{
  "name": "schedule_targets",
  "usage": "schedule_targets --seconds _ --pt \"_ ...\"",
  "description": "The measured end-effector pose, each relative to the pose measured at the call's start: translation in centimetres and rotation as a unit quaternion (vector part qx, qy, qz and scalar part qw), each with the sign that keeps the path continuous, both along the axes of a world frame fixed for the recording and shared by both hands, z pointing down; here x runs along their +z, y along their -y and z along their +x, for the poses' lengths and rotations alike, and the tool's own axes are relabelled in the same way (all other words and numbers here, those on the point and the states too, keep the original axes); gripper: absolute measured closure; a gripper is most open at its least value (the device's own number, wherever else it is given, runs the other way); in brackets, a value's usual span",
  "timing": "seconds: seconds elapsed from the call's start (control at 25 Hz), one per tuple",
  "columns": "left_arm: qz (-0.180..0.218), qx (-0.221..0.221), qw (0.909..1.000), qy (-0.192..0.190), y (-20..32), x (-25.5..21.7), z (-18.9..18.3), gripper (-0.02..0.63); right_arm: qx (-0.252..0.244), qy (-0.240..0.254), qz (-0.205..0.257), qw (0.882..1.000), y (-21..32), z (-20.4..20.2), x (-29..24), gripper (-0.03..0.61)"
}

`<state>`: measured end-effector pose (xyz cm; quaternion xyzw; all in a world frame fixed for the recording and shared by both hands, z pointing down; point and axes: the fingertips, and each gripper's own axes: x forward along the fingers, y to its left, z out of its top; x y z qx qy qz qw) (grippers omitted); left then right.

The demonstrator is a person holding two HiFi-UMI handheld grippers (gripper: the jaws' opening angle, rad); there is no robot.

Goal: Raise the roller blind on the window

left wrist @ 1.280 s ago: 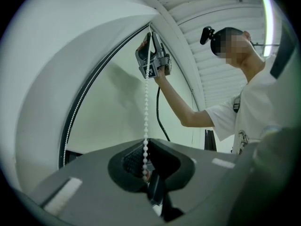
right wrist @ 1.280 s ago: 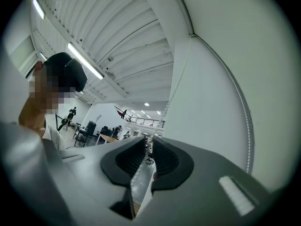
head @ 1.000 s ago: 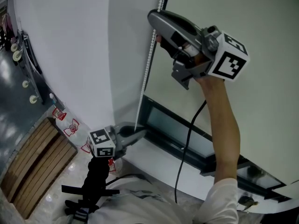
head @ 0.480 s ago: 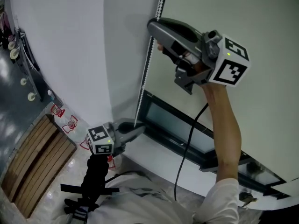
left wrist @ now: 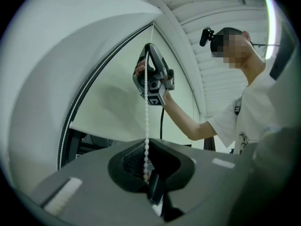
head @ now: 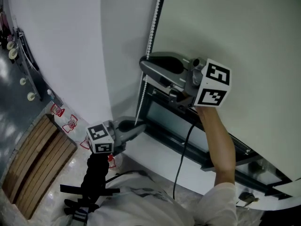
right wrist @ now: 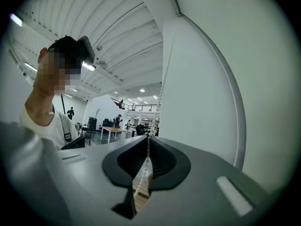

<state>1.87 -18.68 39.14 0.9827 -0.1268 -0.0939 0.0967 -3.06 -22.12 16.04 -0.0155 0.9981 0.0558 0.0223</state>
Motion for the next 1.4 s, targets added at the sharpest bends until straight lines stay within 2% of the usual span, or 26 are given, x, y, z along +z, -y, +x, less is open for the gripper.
schedule_targets --seconds 0.32,0.48,0.64,0.8,0.92,1.04,1.12,1.2,1.4 --pt "-0.001 -0.001 1.0 0.002 -0.1 -0.1 0.1 0.615 -0.011 -0.043 -0.065 0.997 -0.7 -0.7 9.6 0.565" --pt "-0.004 -0.002 1.0 0.005 -0.1 0.1 0.0 0.615 -0.021 -0.052 -0.087 0.995 -1.5 -0.9 12.0 0.565" --pt "-0.004 -0.003 1.0 0.006 -0.1 0.1 -0.1 0.615 -0.025 -0.081 -0.096 0.992 -2.3 -1.2 14.8 0.563" --pt "-0.005 -0.002 0.9999 0.01 0.0 0.1 0.1 0.615 -0.03 -0.086 -0.127 0.988 -2.6 -0.9 17.5 0.564" --pt "-0.002 0.0 1.0 0.006 -0.3 -0.1 0.0 0.615 -0.037 -0.065 -0.132 0.988 -2.8 -0.6 17.0 0.561" --pt "-0.001 -0.001 1.0 0.006 -0.3 -0.1 -0.1 0.615 -0.03 -0.063 -0.108 0.992 -2.5 -0.6 16.6 0.556" --pt "0.0 -0.001 1.0 0.006 -0.3 -0.1 -0.2 0.615 -0.035 -0.054 -0.107 0.992 -2.2 -0.6 15.9 0.506" --pt "0.002 -0.001 1.0 0.006 -0.3 -0.1 -0.1 0.615 -0.04 -0.032 -0.105 0.993 -1.7 -0.4 14.1 0.482" --pt "0.004 -0.003 1.0 0.006 -0.1 -0.2 -0.2 0.615 -0.034 0.01 -0.072 0.997 0.1 0.3 8.4 0.482"
